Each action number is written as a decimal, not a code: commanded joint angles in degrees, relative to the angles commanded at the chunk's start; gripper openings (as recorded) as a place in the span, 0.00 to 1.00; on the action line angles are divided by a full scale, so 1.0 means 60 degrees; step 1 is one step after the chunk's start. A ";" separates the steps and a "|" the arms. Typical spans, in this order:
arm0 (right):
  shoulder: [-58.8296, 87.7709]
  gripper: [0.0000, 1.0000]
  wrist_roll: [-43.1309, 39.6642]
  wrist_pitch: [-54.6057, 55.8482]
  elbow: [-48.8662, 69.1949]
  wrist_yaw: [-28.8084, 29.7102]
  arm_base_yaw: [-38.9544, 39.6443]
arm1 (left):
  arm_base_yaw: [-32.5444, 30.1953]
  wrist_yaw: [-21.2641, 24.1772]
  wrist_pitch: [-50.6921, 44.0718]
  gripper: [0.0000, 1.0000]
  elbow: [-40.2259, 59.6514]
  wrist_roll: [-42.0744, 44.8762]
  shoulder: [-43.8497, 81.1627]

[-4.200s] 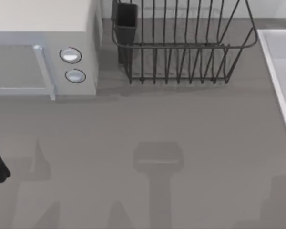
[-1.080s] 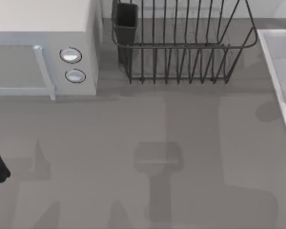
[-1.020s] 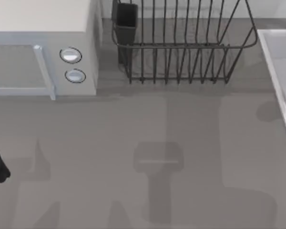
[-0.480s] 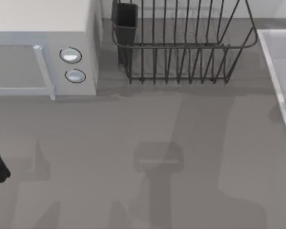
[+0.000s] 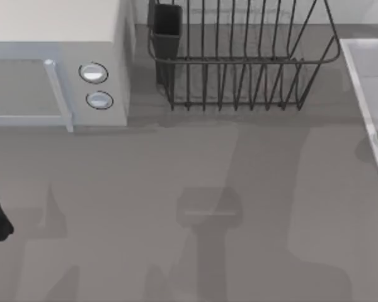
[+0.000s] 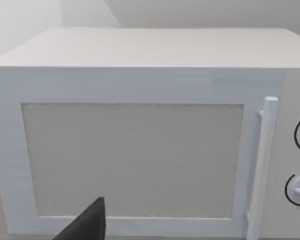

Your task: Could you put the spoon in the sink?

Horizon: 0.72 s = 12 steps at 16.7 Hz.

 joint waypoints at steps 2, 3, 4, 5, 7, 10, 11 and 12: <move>0.0000 0.53 0.0000 0.0000 0.0000 0.0000 0.0000 | 0.0000 0.0000 0.0000 1.00 0.0000 0.0000 0.0000; 0.0000 0.60 0.0000 0.0000 0.0000 0.0000 0.0000 | 0.0000 0.0000 0.0000 1.00 0.0000 0.0000 0.0000; 0.0000 0.68 0.0000 0.0000 0.0000 0.0000 0.0000 | 0.0000 0.0000 0.0000 1.00 0.0000 0.0000 0.0000; 0.0000 0.75 0.0000 0.0000 0.0000 0.0000 0.0000 | 0.0000 0.0000 0.0000 1.00 0.0000 0.0000 0.0000; 0.0000 0.90 0.0000 0.0000 0.0000 0.0000 0.0000 | 0.0000 0.0000 0.0000 1.00 0.0000 0.0000 0.0000; 0.0000 1.00 0.0000 0.0000 0.0000 0.0000 0.0000 | 0.0000 0.0000 0.0000 1.00 0.0000 0.0000 0.0000; 0.0000 1.00 0.0000 0.0000 0.0000 0.0000 0.0000 | 0.0000 0.0000 0.0000 1.00 0.0000 0.0000 0.0000; 0.0000 1.00 0.0000 0.0000 0.0000 0.0000 0.0000 | 0.0000 0.0000 0.0000 1.00 0.0000 0.0000 0.0000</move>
